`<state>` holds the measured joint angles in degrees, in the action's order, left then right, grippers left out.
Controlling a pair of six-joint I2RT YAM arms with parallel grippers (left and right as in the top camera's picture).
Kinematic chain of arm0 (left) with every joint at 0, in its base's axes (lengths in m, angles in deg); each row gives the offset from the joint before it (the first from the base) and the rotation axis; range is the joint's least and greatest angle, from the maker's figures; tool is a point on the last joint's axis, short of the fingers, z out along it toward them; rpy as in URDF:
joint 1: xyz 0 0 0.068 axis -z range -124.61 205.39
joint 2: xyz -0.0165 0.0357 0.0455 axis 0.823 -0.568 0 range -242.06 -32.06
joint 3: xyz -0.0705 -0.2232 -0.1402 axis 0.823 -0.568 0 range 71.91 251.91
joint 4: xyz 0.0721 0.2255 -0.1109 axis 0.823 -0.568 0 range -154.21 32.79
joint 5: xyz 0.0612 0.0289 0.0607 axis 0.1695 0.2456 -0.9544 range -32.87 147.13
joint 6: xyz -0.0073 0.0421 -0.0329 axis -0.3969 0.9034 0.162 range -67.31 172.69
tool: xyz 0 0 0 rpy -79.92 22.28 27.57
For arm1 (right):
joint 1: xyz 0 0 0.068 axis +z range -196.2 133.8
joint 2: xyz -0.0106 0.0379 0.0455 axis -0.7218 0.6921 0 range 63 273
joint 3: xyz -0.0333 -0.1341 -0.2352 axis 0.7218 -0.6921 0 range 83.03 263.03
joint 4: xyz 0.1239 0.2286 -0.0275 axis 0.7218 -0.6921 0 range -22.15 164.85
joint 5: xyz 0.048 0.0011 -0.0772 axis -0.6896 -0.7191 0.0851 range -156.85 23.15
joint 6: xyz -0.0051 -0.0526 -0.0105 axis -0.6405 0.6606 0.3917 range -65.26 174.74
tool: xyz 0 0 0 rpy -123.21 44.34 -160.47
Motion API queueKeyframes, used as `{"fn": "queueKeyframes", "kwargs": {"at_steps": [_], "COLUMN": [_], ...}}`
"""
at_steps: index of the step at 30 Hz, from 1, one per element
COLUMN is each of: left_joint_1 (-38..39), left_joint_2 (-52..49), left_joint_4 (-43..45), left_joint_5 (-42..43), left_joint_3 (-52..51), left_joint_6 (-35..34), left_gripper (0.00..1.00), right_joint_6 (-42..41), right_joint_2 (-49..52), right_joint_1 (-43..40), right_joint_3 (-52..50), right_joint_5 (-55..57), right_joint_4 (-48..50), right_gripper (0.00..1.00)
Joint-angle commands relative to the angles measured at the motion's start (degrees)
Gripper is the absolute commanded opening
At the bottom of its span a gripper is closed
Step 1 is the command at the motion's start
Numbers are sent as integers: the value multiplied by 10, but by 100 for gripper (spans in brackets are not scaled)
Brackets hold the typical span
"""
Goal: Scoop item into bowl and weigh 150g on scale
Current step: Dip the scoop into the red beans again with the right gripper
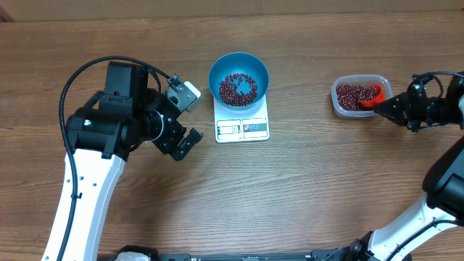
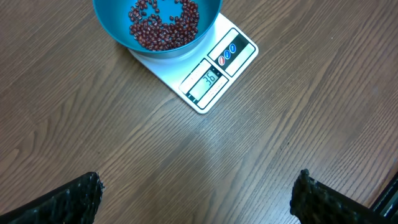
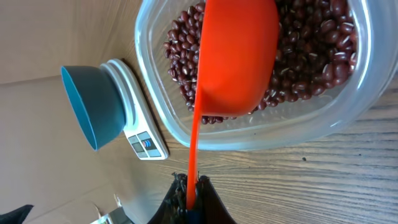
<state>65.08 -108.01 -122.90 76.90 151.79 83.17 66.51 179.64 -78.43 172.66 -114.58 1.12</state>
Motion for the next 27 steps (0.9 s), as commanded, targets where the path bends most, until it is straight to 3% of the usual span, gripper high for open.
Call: {"fn": "queueKeyframes", "kwargs": {"at_steps": [1, 27], "left_joint_1": [-3, -3], "left_joint_2": [-5, -5], "left_joint_4": [-1, -1], "left_joint_5": [10, 10], "left_joint_3": [9, 9], "left_joint_6": [13, 13], "left_gripper": [99, 100], "right_joint_6": [32, 68], "right_joint_2": [5, 5], "right_joint_1": [-7, -13], "right_joint_3": [3, 3], "right_joint_5": [-39, -125], "right_joint_4": [-9, -49], "right_gripper": [4, 4]}}
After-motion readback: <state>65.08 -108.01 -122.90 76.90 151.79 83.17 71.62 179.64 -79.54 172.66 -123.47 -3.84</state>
